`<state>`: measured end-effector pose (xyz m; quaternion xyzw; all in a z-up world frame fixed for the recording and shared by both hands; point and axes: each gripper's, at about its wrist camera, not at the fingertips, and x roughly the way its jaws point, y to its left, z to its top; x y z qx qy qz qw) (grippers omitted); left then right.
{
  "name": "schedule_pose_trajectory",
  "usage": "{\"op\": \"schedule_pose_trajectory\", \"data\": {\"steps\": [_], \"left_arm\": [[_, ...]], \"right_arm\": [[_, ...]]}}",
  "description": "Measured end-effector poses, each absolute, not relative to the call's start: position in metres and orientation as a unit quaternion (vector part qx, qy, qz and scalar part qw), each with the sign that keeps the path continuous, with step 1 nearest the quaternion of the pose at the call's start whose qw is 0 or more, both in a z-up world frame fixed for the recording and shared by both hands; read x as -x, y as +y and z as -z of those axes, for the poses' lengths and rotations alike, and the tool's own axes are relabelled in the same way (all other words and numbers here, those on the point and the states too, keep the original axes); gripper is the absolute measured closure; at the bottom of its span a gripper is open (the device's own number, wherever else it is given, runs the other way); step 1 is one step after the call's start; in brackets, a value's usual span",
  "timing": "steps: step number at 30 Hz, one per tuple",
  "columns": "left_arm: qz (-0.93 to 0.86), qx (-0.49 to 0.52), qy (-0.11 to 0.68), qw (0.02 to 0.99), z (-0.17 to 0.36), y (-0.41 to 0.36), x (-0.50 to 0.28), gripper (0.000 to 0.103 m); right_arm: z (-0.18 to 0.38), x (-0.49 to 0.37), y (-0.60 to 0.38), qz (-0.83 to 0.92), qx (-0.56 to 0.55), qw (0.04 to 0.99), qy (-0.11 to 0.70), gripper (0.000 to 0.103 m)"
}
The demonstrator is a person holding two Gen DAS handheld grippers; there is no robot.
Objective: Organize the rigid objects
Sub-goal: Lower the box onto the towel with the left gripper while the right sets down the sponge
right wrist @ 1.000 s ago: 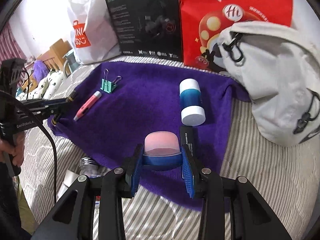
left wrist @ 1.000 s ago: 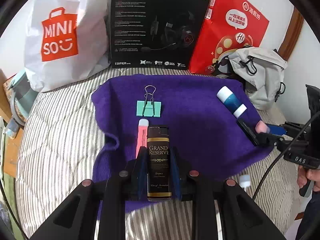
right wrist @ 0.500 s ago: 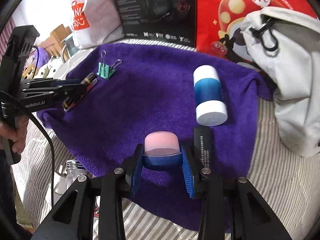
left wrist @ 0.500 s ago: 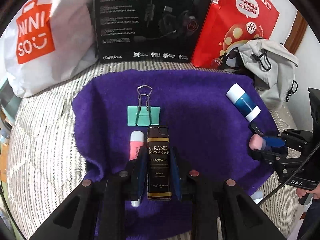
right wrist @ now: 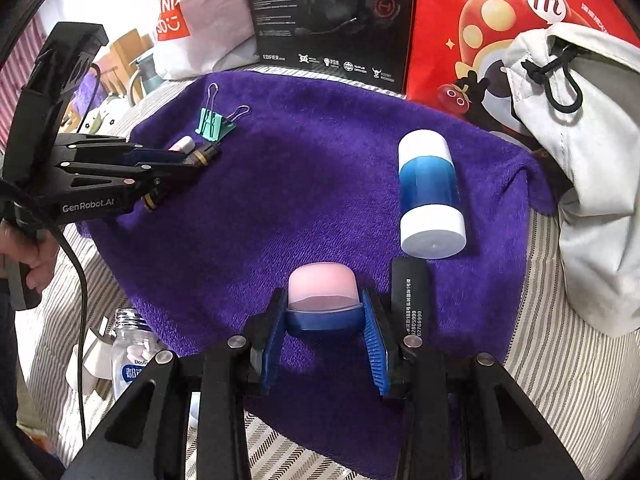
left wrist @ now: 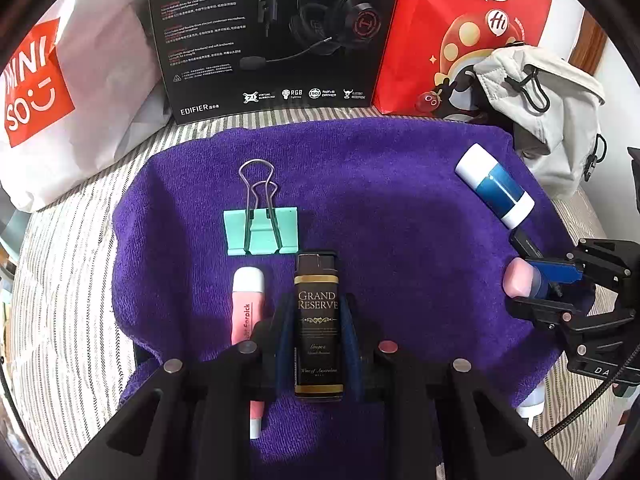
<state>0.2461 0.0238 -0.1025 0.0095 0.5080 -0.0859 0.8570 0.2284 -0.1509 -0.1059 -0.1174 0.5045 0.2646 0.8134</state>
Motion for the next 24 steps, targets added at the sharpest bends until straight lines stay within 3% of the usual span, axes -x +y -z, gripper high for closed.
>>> {"op": "schedule_pose_trajectory", "data": {"steps": [10, 18, 24], "left_arm": [[0.079, -0.014, 0.501, 0.862, 0.103, 0.024, -0.24, 0.079], [0.087, -0.02, 0.497, 0.863, 0.104, 0.016, -0.232, 0.055], [0.082, -0.025, 0.496, 0.864, 0.104, 0.012, -0.228, 0.05]], "right_arm": [[0.105, -0.228, -0.152, -0.272, 0.127, 0.803, 0.514, 0.063], [0.097, -0.217, -0.171, -0.258, 0.103, 0.802, 0.529, 0.059], [0.076, -0.196, -0.185, -0.239, 0.101, 0.815, 0.519, 0.054]]}}
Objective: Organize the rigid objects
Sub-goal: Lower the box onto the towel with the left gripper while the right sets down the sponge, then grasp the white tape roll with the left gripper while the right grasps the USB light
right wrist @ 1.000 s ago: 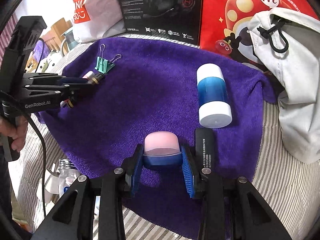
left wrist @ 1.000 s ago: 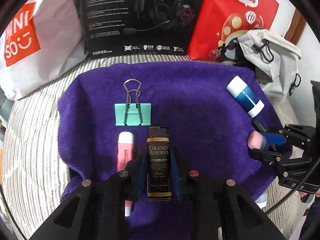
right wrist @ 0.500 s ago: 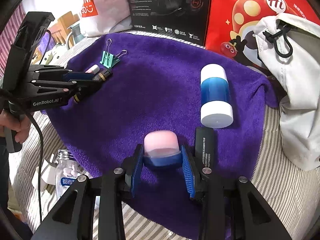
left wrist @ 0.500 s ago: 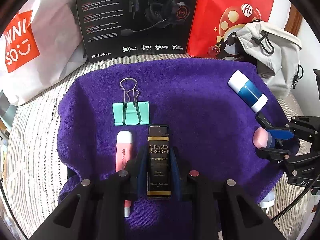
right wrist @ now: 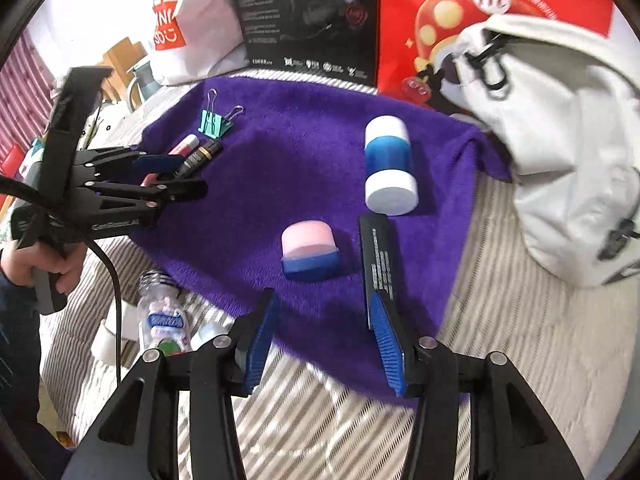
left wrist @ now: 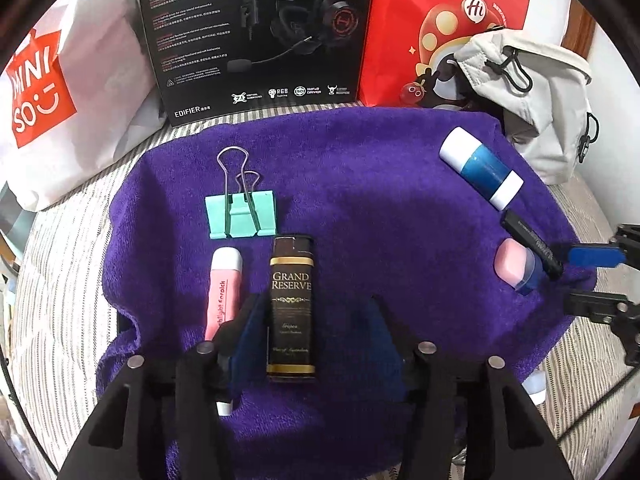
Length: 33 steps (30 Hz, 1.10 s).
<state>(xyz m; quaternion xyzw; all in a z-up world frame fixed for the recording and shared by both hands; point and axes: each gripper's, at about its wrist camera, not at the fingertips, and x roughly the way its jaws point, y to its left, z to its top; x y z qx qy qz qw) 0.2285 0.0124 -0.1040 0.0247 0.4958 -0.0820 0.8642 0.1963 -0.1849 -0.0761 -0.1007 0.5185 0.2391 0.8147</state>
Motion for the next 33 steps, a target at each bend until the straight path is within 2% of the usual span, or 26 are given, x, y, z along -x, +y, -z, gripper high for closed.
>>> {"op": "schedule_pose_trajectory", "data": {"steps": [2, 9, 19, 33], "left_arm": [[0.083, -0.021, 0.495, 0.865, 0.104, 0.013, -0.228, 0.049], [0.086, -0.016, 0.495, 0.864, 0.103, 0.013, -0.225, 0.044], [0.093, 0.004, 0.496, 0.864, 0.098, 0.013, -0.221, 0.044], [0.085, -0.025, 0.462, 0.882, 0.054, 0.001, -0.186, 0.044]], "right_arm": [[0.073, -0.19, -0.189, -0.24, 0.099, 0.811, 0.525, 0.045], [0.071, -0.163, -0.203, -0.219, 0.105, 0.808, 0.536, 0.045], [0.084, -0.14, -0.218, -0.202, 0.063, 0.796, 0.568, 0.045], [0.065, -0.12, -0.209, -0.212, 0.058, 0.807, 0.548, 0.045]]}}
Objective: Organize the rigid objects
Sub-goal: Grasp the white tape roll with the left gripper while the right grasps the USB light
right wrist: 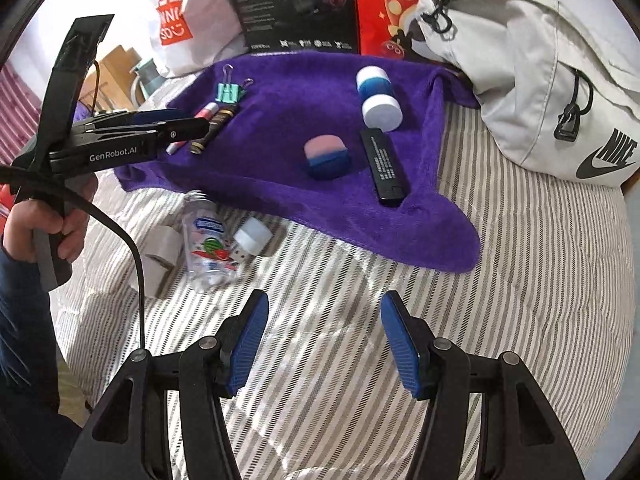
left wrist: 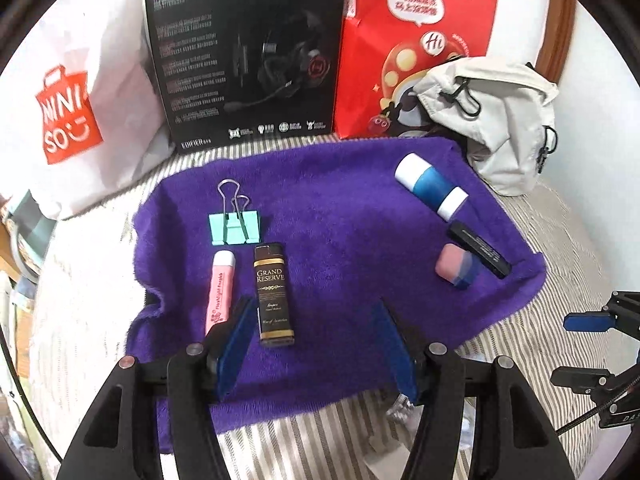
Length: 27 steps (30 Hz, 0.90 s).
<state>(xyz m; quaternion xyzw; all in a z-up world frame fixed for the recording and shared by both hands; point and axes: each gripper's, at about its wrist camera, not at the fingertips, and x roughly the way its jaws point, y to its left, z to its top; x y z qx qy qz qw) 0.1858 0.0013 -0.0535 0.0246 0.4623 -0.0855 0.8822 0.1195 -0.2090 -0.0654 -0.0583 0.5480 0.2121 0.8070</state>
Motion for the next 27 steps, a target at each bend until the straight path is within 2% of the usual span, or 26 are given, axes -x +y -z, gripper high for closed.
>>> {"op": "schedule_pose_trajectory", "data": {"steps": [9, 19, 27], "left_arm": [[0.078, -0.018, 0.46, 0.884, 0.038, 0.007, -0.148, 0.043], [0.079, 0.001, 0.499, 0.863, 0.071, -0.001, -0.09, 0.043], [0.095, 0.025, 0.514, 0.852, 0.09, -0.011, -0.077, 0.043]], "right_arm": [[0.06, -0.099, -0.216, -0.204, 0.037, 0.819, 0.536, 0.045], [0.06, -0.081, -0.224, -0.205, 0.017, 0.824, 0.528, 0.045], [0.066, -0.078, -0.224, -0.209, 0.016, 0.82, 0.532, 0.045]]}}
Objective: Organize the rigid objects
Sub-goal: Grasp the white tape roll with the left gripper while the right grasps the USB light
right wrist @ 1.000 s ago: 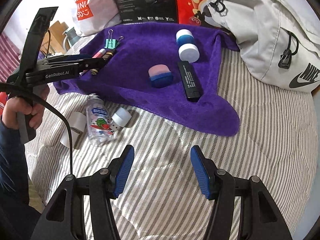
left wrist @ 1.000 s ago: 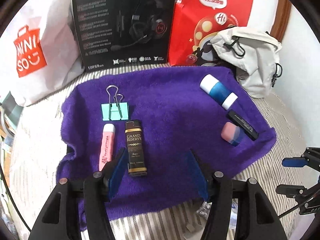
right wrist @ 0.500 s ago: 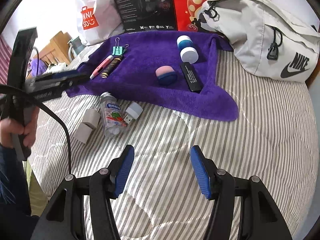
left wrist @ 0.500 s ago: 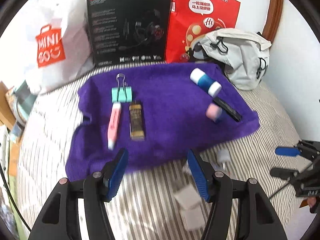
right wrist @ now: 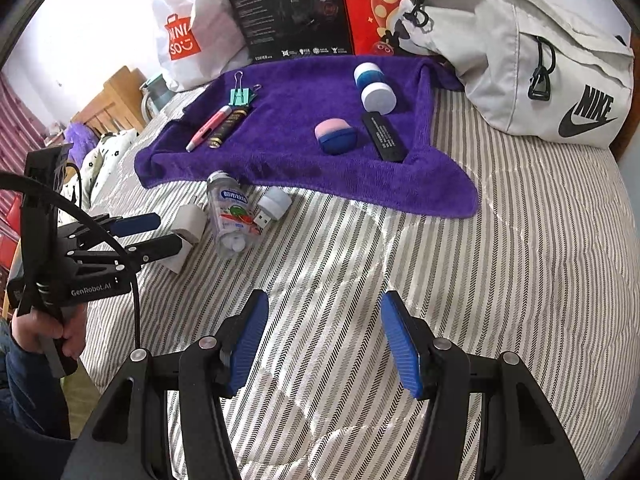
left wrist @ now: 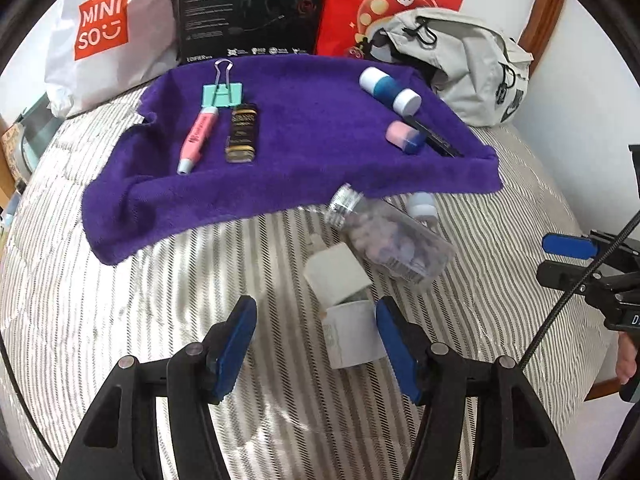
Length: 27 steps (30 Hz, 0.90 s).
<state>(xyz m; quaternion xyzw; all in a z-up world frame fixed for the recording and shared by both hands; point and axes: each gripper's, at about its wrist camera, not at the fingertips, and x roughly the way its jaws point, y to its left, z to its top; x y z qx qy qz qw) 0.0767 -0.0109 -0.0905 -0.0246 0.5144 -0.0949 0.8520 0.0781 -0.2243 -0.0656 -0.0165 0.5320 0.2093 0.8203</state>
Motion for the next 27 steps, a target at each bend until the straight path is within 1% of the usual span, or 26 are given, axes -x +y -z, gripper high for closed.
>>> {"op": "schedule_pose_trajectory", "data": {"steps": [9, 10, 11, 12, 14, 17, 27], "left_arm": [[0.095, -0.001, 0.521, 0.848, 0.1, -0.023, -0.074, 0.044], [0.095, -0.005, 0.52, 0.849, 0.1, -0.024, -0.074, 0.046], [0.094, -0.011, 0.516, 0.851, 0.1, -0.025, -0.074, 0.054], [0.093, -0.017, 0.513, 0.853, 0.099, -0.025, -0.074, 0.065], [0.094, -0.025, 0.512, 0.854, 0.099, -0.024, -0.074, 0.074], [0.096, -0.005, 0.513, 0.853, 0.098, -0.011, -0.076, 0.075], [0.07, 0.01, 0.515, 0.854, 0.1, 0.024, -0.07, 0.075]], "right_arm": [[0.075, -0.082, -0.226, -0.213, 0.007, 0.816, 0.537, 0.045], [0.075, -0.083, -0.225, -0.214, 0.007, 0.816, 0.537, 0.045], [0.076, -0.085, -0.224, -0.215, 0.007, 0.816, 0.537, 0.045], [0.077, -0.086, -0.223, -0.215, 0.005, 0.816, 0.536, 0.045], [0.078, -0.092, -0.219, -0.216, 0.0, 0.816, 0.536, 0.045], [0.078, -0.101, -0.208, -0.219, 0.0, 0.818, 0.532, 0.045], [0.084, -0.139, -0.158, -0.229, 0.003, 0.826, 0.514, 0.045]]}}
